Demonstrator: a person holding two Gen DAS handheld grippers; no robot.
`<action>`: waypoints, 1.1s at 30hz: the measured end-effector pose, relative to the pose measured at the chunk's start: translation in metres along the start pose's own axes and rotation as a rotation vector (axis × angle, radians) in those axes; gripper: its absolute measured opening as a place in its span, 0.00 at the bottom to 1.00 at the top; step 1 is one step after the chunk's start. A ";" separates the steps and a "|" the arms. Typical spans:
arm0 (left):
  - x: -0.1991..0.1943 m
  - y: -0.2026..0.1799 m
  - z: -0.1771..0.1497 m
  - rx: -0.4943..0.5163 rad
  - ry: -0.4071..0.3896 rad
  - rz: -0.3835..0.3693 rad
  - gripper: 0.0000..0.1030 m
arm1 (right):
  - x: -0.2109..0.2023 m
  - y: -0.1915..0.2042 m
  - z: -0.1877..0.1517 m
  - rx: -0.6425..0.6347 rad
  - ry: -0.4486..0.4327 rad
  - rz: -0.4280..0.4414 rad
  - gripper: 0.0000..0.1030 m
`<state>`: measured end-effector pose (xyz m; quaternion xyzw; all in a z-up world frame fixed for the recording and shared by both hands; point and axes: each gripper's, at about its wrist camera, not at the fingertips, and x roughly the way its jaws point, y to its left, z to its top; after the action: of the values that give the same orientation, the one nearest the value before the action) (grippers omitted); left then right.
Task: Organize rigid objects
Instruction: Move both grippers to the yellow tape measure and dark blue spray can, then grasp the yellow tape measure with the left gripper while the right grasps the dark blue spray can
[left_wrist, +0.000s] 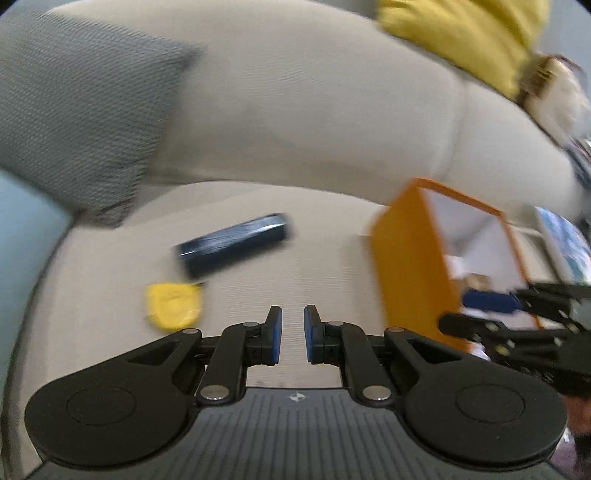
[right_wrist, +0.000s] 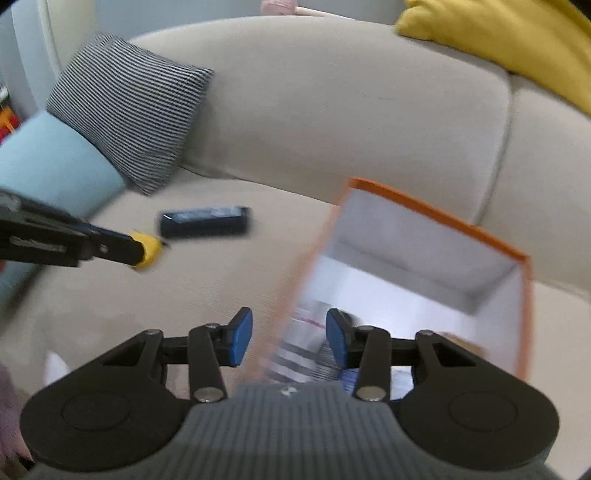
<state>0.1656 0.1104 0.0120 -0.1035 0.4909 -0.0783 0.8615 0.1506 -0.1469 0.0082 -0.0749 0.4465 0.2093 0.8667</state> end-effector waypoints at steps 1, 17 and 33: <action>0.004 0.013 -0.001 -0.041 0.001 0.023 0.12 | 0.007 0.007 0.001 0.012 0.006 0.013 0.42; 0.078 0.120 -0.013 -0.446 0.004 0.058 0.50 | 0.125 0.078 0.046 -0.225 0.129 0.048 0.43; 0.093 0.114 -0.014 -0.424 0.009 0.036 0.48 | 0.202 0.137 0.081 -0.925 0.106 0.049 0.56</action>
<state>0.2044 0.1973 -0.1014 -0.2732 0.5019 0.0416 0.8196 0.2561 0.0622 -0.0988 -0.4537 0.3516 0.4026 0.7130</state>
